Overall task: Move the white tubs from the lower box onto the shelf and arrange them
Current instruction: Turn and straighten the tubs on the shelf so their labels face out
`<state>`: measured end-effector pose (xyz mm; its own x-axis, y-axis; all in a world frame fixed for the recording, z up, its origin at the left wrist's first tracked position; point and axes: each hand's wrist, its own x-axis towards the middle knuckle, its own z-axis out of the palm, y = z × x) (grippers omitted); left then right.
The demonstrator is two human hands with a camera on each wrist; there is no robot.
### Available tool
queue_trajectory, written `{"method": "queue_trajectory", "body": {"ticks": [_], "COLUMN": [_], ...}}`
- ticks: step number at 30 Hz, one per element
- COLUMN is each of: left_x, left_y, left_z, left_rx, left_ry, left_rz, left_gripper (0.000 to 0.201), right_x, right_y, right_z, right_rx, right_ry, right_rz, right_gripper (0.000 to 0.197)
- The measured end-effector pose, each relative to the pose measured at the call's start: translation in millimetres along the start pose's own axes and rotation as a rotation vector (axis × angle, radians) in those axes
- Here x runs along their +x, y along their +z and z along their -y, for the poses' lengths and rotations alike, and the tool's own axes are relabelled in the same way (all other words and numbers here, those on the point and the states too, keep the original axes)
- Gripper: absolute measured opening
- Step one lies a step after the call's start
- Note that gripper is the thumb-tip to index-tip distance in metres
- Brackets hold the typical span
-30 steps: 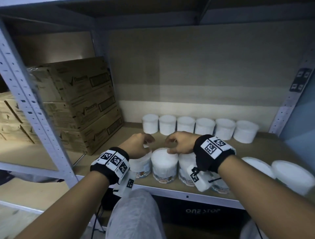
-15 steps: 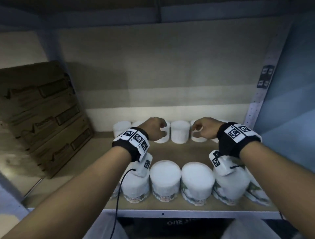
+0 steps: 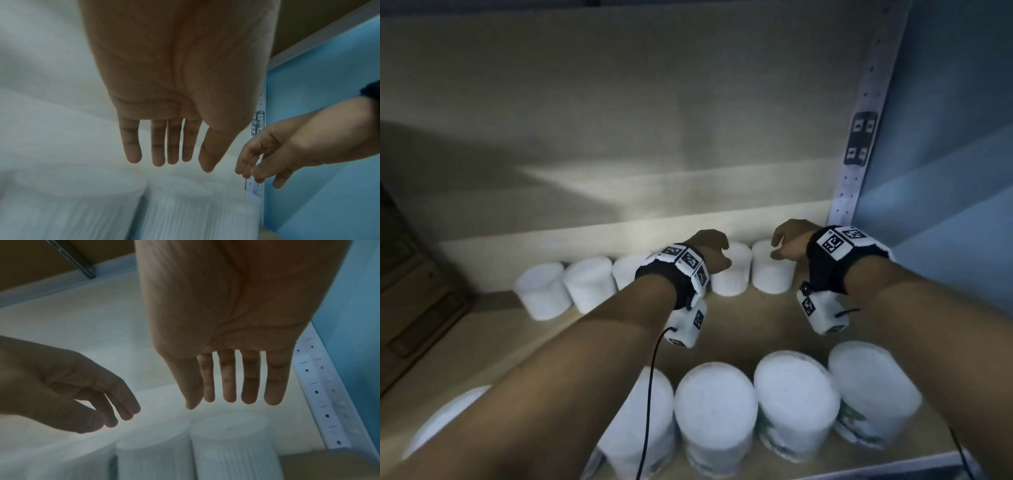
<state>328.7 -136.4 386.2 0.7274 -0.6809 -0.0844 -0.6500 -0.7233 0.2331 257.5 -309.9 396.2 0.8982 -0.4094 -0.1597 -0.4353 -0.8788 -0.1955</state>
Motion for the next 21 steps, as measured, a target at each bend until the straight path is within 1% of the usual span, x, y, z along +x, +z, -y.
{"method": "queue_trajectory", "body": {"ticks": [5, 9, 11, 13, 16, 18, 21], "left_x": [25.6, 35.6, 38.0, 38.5, 37.1, 35.4, 33.5], "left_y": [11.8, 16.6, 18.2, 19.1, 20.3, 20.9, 20.9], "left_z": [-4.3, -6.2, -7.2, -7.5, -5.9, -4.6, -4.6], "left_rx": [0.020, 0.055, 0.073, 0.084, 0.070, 0.049, 0.044], "left_ry": [-0.019, -0.026, -0.022, -0.017, -0.020, -0.017, -0.001], "left_rz": [-0.004, 0.003, -0.002, -0.002, -0.003, -0.006, -0.004], "left_gripper": [0.052, 0.051, 0.047, 0.046, 0.048, 0.049, 0.049], "right_x": [19.8, 37.2, 54.7, 57.3, 37.4, 35.2, 34.8], "right_y": [6.7, 17.7, 24.7, 25.3, 17.2, 17.4, 19.9], "right_z": [-7.5, -14.6, -22.7, -23.4, -11.4, -9.4, -10.9], "right_rx": [-0.046, -0.108, -0.120, -0.134, -0.131, -0.136, -0.149], "right_ry": [0.015, -0.012, -0.033, -0.045, -0.039, -0.021, -0.018], "right_rz": [0.028, 0.039, 0.043, 0.039, 0.058, 0.065, 0.044], "right_gripper": [0.045, 0.063, 0.068, 0.071, 0.064, 0.060, 0.060]}}
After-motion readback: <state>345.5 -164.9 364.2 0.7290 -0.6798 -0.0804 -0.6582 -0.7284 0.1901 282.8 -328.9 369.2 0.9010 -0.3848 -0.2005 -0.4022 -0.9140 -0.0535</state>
